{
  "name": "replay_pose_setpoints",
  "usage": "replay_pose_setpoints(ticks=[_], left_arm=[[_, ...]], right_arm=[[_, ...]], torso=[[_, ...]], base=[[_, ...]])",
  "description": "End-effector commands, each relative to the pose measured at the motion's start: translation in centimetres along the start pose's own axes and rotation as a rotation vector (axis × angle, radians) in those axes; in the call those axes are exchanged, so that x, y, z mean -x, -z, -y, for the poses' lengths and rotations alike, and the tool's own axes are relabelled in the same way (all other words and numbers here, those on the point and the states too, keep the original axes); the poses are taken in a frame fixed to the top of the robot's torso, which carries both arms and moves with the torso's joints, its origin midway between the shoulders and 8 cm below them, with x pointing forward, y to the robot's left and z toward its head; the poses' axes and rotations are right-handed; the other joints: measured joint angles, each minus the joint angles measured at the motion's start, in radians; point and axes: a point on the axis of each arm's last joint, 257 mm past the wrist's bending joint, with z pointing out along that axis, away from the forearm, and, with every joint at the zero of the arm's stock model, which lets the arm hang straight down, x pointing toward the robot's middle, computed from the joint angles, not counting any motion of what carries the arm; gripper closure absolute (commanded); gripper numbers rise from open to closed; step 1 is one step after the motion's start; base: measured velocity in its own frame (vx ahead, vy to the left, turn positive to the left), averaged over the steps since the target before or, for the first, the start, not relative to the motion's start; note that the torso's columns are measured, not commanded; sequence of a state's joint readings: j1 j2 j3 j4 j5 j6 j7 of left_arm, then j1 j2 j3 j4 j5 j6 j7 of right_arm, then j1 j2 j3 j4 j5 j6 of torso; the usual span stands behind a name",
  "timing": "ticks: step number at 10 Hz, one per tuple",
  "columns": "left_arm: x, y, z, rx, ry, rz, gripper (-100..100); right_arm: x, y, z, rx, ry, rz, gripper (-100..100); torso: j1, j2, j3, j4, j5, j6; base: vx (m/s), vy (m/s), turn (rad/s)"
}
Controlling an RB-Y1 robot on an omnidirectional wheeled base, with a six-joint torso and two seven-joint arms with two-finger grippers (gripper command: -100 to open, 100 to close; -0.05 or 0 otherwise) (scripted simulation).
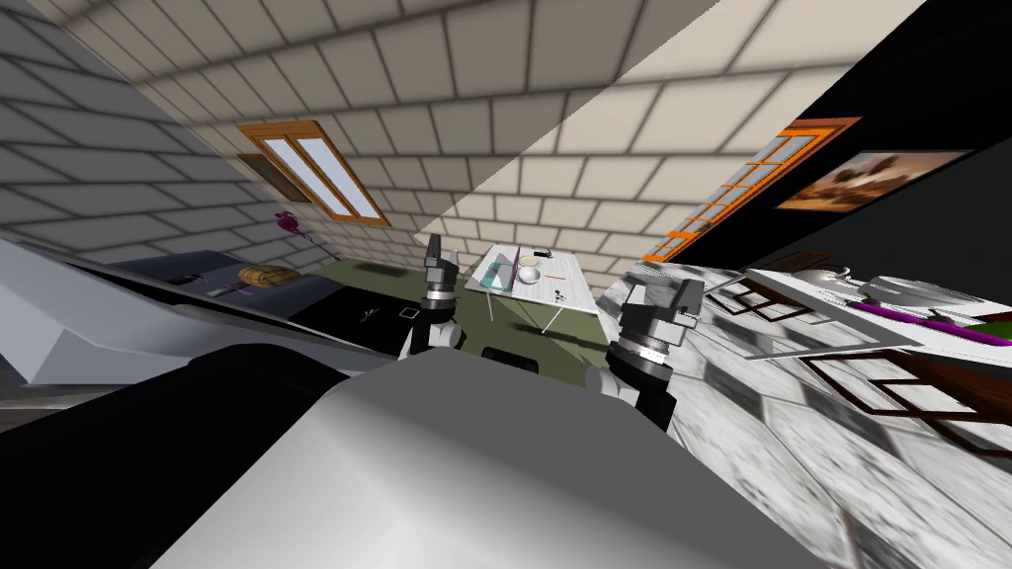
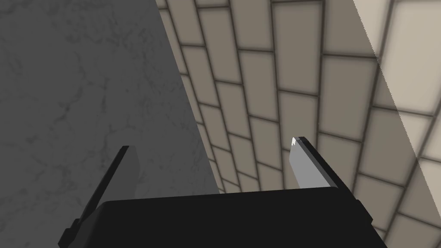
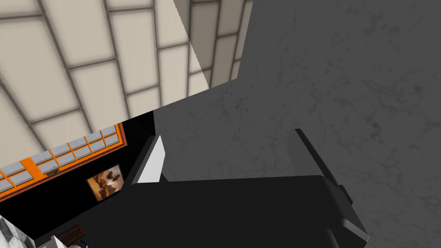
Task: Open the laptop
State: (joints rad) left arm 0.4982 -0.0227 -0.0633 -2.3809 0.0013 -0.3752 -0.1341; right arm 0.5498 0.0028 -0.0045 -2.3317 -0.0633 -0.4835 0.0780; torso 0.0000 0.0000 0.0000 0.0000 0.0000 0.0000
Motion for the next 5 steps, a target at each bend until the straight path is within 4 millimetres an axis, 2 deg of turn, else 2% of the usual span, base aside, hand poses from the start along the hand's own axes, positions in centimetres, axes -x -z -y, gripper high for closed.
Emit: replay_pose_setpoints(ticks=[1,5], left_arm=[[0.00,0.00,0.00,0.000,0.000,0.000,0],[0.00,0.00,0.01,0.000,0.000,0.000,0]], right_arm=[[0.00,0.00,0.00,0.000,0.000,0.000,0],[0.00,0.00,-0.01,0.000,0.000,0.000,0]], torso=[[0.000,0.040,-0.082,0.041,0.000,0.000],[0.000,0.322,-0.644,0.322,0.000,0.000]], base=[[0.000,0.000,0.000],[0.000,0.000,0.000]])
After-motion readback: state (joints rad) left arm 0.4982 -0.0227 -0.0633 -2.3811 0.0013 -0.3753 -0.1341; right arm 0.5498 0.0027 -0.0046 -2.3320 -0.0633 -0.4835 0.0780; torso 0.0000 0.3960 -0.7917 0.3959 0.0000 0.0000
